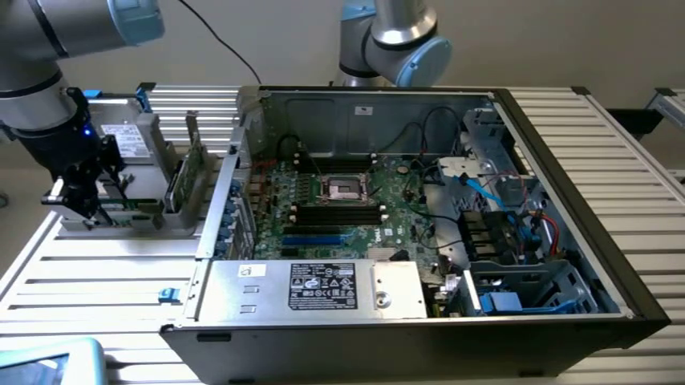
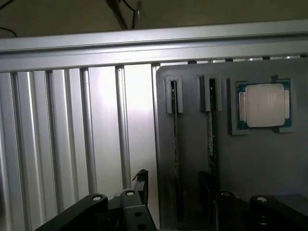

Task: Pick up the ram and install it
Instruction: 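Pick up the ram and move it above insertion slot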

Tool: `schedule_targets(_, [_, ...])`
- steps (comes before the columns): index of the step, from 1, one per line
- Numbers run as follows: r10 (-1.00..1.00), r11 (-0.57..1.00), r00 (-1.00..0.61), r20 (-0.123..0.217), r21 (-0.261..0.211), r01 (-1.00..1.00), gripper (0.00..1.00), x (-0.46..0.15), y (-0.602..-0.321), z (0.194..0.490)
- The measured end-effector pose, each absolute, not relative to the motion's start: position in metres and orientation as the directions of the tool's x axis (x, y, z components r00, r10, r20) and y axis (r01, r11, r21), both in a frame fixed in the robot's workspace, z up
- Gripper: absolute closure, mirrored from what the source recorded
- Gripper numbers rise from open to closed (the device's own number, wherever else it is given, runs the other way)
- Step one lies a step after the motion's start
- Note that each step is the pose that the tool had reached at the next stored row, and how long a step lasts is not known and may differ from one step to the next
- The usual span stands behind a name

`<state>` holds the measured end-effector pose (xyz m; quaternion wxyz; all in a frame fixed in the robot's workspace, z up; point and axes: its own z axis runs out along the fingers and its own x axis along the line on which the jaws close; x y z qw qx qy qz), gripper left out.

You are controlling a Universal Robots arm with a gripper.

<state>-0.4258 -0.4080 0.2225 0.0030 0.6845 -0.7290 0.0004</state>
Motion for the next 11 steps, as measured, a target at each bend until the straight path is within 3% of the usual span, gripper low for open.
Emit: schedule_targets(11, [-0.998, 0.063, -0.063, 0.003, 0.004, -0.998, 0.46, -0.426, -0.407, 0.21])
